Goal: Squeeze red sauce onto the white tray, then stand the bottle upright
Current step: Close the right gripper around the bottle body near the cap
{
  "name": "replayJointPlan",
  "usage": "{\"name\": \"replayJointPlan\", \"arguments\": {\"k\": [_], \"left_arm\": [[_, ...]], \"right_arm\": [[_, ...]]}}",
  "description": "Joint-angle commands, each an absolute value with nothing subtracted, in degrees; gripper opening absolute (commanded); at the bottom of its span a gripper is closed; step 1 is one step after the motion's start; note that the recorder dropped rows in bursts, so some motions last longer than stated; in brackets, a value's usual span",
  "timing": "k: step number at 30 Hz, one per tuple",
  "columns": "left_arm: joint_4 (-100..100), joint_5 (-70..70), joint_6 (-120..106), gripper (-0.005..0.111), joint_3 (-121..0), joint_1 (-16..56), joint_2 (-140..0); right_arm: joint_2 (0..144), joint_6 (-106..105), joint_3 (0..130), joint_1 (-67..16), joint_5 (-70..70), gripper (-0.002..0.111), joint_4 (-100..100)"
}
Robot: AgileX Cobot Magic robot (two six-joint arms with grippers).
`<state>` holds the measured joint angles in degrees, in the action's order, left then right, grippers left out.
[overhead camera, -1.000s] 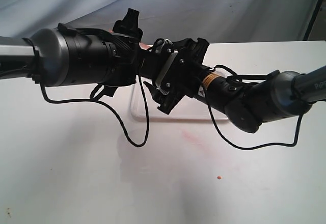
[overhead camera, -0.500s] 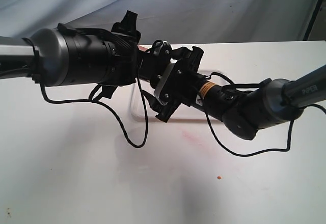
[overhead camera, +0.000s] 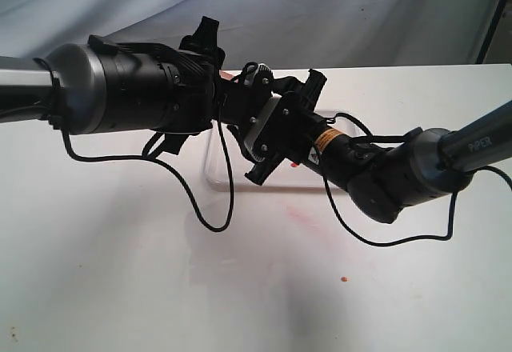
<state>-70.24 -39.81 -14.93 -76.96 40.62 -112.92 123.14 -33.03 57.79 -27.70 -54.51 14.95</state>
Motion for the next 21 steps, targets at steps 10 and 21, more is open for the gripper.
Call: {"name": "replayJointPlan", "arguments": {"k": [10,21], "left_arm": [[-70.6,-37.2,-14.0,0.000,-77.6,41.2,-111.3],[-70.6,-37.2,-14.0,0.000,-77.6,41.2,-111.3]], "right_arm": [[123.2,-33.1,58.1,-27.4,-53.7,0.000,12.2],[123.2,-33.1,58.1,-27.4,-53.7,0.000,12.2]]}}
